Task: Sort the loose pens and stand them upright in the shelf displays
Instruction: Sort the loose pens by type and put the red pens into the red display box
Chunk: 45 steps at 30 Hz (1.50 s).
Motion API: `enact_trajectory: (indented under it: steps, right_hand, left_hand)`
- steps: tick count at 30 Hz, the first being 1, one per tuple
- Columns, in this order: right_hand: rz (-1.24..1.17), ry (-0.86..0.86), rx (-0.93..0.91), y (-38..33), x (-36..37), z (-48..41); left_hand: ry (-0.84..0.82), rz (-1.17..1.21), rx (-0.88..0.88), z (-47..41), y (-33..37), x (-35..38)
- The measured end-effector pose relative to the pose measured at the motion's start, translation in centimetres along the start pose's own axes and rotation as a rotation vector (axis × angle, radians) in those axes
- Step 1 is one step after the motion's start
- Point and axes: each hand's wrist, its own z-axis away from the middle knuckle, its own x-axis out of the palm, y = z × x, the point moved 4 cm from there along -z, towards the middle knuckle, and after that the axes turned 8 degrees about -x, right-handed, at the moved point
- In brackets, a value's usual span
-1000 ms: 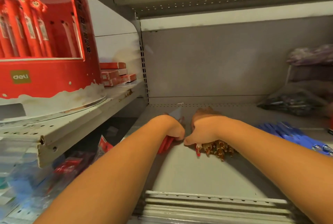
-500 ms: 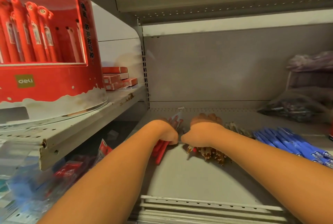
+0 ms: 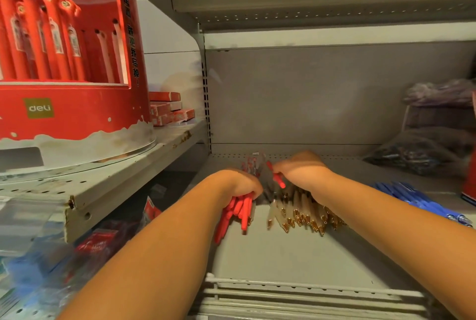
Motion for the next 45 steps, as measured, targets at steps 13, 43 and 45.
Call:
enact_trajectory:
  steps: [13,43,45]
  right_hand:
    - [-1.103,-0.046,0.011,3.0,-4.9,3.7]
    - [-1.168,0.387,-0.389,23.6,-24.3,21.9]
    - [-1.142,0.390,-0.387,25.8,-25.8,22.1]
  left_hand:
    - [0.051,0.529,0.385,2.2,2.5,-0.3]
    - [-0.040,0.869,1.064,18.8,23.0,21.2]
    - [0.005,0.892,1.067,19.2,24.2,23.0]
